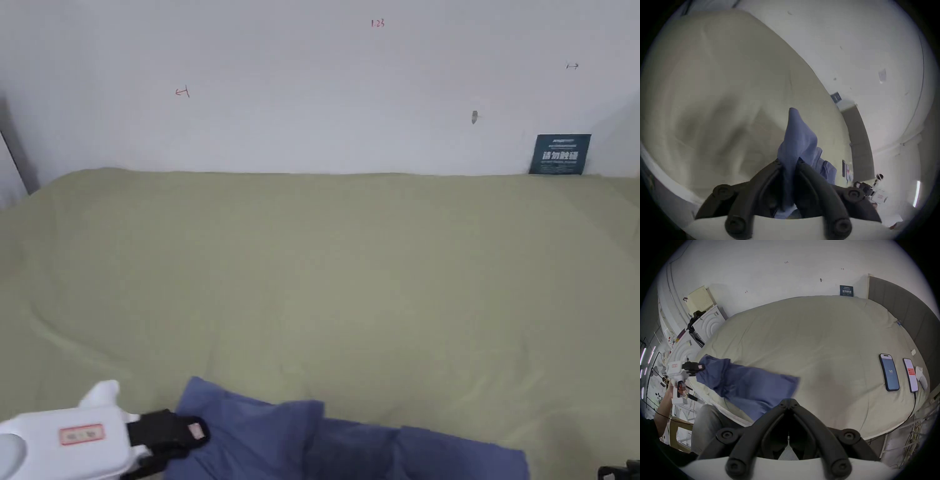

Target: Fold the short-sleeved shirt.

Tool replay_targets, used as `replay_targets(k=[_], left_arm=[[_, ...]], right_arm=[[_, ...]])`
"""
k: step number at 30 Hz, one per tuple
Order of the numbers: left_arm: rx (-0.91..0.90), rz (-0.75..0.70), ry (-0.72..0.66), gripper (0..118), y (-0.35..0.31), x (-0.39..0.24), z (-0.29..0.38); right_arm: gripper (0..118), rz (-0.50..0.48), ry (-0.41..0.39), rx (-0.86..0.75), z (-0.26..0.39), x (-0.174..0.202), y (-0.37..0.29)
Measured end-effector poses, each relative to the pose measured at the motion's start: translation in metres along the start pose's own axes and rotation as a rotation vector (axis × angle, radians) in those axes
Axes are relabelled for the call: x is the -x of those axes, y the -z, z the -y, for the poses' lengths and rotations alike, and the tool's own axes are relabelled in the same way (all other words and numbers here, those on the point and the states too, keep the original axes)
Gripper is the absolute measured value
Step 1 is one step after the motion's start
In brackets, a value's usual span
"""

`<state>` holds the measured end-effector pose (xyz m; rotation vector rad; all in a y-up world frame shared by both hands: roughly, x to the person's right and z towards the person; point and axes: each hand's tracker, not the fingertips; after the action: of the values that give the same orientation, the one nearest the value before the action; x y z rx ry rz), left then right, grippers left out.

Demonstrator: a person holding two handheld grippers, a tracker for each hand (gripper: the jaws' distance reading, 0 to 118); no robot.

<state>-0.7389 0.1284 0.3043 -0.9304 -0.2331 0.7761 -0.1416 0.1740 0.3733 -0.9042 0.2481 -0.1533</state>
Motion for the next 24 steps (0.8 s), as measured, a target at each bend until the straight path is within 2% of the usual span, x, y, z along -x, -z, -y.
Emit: replay_targets(k=[5, 9, 15, 20, 21, 22, 23, 24], left_arm=[[-0.081, -0.181, -0.006, 11, -0.067, 0.026, -0.025], [-0.081, -0.156, 0.023, 11, -0.078, 0.008, -0.020], [0.069, -0.045, 0.191, 11, -0.019, -0.073, 0.011], [0.217, 0.065, 0.265, 12, 0.054, -0.114, 0.039], [0.239, 0.080, 0.267, 18, 0.066, -0.121, 0.046], [0.266, 0.100, 0.260, 43, 0.077, -0.125, 0.052], [0.296, 0.130, 0.249, 72, 0.088, -0.122, 0.054], [0.326, 0.182, 0.228, 94, 0.097, -0.122, 0.057]], right_arm=[[0, -0.002, -0.019, -0.005, -0.009, 0.008, 0.008], [0, -0.019, -0.031, -0.001, -0.013, 0.021, 0.008], [0, -0.025, -0.040, -0.004, -0.010, 0.018, 0.004], [0, -0.008, -0.004, -0.016, -0.002, 0.011, -0.002], [0, -0.005, 0.002, -0.016, -0.001, 0.009, -0.003], [0, -0.002, 0.005, -0.015, 0.000, 0.008, -0.004], [0, 0.001, 0.007, -0.014, 0.001, 0.007, -0.004], [0, 0.005, 0.008, -0.011, 0.002, 0.005, -0.004]])
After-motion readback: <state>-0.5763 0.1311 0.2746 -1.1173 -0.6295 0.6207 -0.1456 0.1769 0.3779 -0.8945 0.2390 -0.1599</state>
